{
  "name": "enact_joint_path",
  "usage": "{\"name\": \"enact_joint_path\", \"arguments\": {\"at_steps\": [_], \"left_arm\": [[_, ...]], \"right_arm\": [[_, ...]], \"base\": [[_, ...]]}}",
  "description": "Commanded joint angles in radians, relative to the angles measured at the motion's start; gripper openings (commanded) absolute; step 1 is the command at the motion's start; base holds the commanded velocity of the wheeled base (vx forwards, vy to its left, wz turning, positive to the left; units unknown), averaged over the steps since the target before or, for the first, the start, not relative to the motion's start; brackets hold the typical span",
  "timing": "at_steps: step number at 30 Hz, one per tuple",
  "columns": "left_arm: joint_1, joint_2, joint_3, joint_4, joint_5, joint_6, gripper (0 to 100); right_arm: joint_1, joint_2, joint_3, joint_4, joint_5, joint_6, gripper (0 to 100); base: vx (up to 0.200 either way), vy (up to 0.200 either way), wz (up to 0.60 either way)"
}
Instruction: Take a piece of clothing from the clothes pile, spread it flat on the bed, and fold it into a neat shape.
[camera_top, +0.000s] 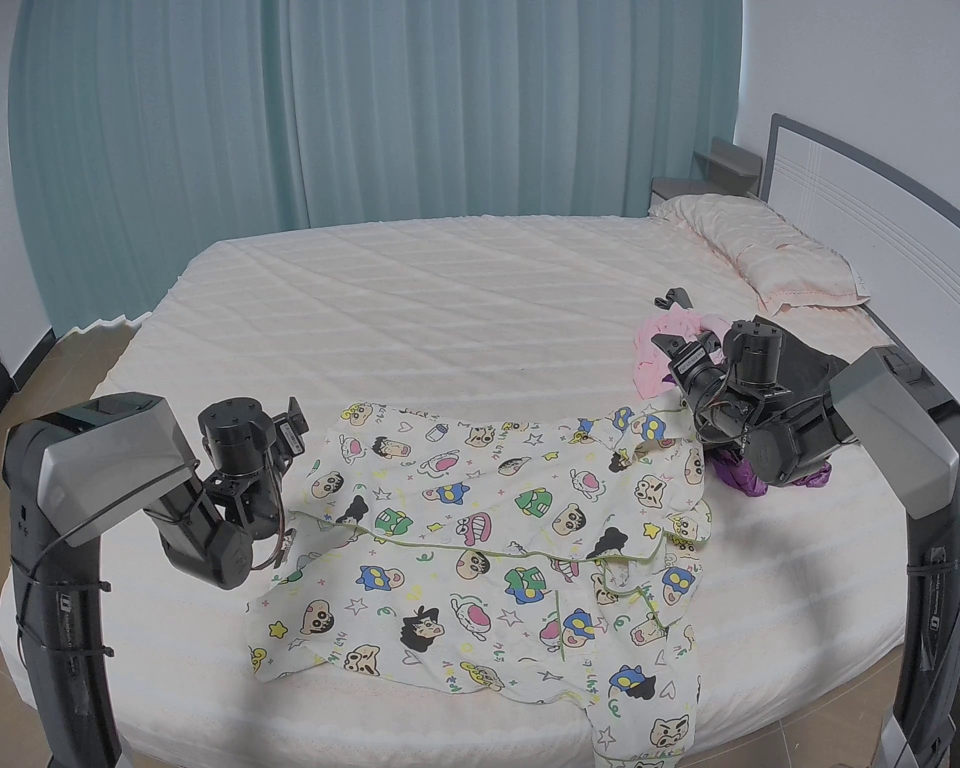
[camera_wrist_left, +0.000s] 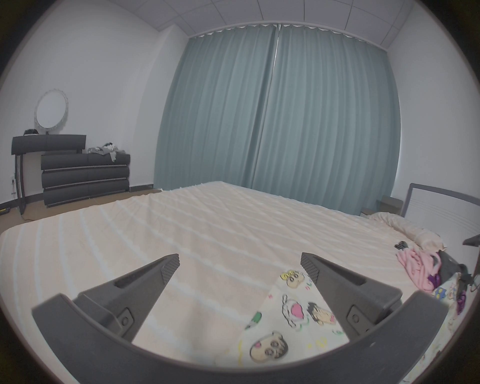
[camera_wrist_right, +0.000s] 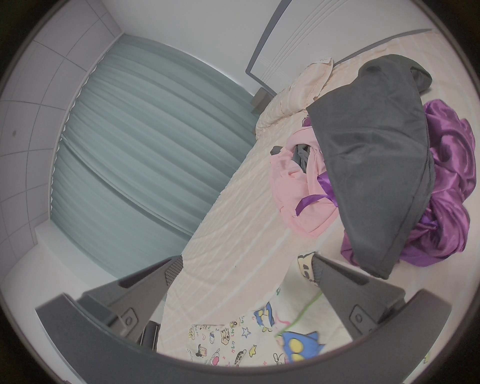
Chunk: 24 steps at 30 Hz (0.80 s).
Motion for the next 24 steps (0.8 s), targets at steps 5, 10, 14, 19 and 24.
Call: {"name": "enact_joint_path", "arguments": {"at_steps": [5,10,14,19,24], "left_arm": [[-0.038,-0.268,0.344,-0.002,-0.121,-0.148,100],[-0.068,-0.324,0.466,-0.004,-0.147,-0.180,100],[-0.127,-0.367,0.534,-0.004,-0.155,-0.268,100],[-0.180,-0.396,0.598,-0.005,-0.155,-0.337,100],[-0.187,-0.437,0.661,-0.005,-0.166,-0.394,100]], "right_arm": [[-0.057,-0.062,0.019,-0.006,-0.042,-0.003,100],[-0.055,-0.091,0.056,0.003,-0.016,0.064,100],[-0.057,-0.070,-0.016,0.007,-0.007,0.090,100],[-0.049,-0.016,-0.074,0.063,-0.065,0.115,100],[-0.051,-0.101,0.101,0.099,0.044,0.021,100]], "base": [[0.000,0.000,0.00],[0.000,0.000,0.00],[0.000,0.000,0.00],[0.000,0.000,0.00],[0.000,0.000,0.00]]}}
